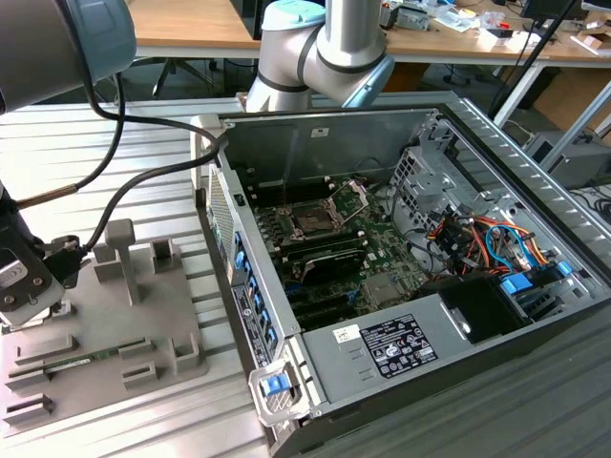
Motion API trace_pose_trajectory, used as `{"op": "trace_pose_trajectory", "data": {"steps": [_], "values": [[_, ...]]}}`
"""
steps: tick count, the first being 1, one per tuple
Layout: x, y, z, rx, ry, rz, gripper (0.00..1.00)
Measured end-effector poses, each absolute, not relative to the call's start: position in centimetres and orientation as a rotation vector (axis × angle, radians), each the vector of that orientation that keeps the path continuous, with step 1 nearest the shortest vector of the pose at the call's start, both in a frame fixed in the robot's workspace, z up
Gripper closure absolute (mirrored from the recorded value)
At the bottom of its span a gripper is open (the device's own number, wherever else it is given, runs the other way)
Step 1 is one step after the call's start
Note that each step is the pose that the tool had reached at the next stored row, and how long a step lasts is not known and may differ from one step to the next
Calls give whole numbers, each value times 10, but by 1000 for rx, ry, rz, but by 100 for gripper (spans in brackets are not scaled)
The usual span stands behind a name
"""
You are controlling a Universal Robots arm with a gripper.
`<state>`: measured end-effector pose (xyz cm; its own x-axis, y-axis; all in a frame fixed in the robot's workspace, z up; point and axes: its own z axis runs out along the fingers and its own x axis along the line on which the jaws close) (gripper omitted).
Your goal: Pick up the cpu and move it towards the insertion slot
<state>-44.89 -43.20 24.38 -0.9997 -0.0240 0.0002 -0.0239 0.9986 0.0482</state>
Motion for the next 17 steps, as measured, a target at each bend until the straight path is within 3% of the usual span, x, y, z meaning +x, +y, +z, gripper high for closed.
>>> {"op": "trace_pose_trajectory", "data": {"steps": [17], "values": [[-449, -432, 248, 38, -3140, -76, 45]]}}
